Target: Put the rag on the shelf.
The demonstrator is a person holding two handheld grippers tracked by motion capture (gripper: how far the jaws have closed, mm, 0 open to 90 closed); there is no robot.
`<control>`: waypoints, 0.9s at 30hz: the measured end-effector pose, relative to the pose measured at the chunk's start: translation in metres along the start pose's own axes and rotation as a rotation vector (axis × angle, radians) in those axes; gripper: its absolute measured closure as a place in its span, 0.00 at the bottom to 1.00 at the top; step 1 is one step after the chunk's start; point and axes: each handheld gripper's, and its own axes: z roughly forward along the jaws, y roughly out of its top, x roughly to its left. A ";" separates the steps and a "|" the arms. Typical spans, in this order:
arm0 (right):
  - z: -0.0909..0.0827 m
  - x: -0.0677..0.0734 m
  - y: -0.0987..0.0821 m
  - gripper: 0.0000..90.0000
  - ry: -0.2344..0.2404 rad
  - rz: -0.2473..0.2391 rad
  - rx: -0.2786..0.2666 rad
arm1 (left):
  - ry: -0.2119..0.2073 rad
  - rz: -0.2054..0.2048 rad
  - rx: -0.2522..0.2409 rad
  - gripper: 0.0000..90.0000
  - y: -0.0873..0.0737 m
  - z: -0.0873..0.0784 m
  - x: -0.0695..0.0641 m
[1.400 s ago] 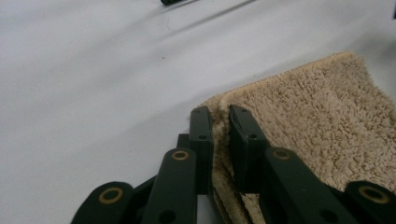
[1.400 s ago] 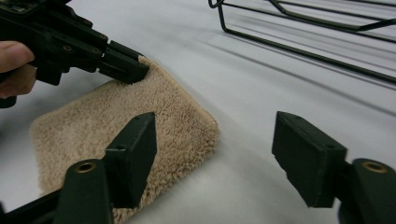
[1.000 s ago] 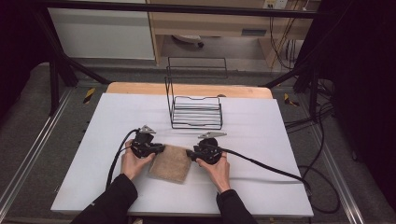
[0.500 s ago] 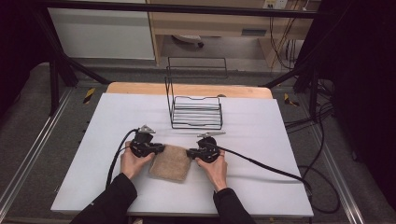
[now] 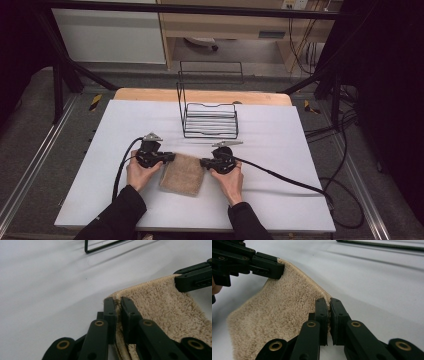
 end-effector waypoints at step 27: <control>-0.035 0.023 0.010 0.95 0.038 -0.152 -0.120 | 0.010 0.067 -0.144 0.92 0.000 -0.046 -0.022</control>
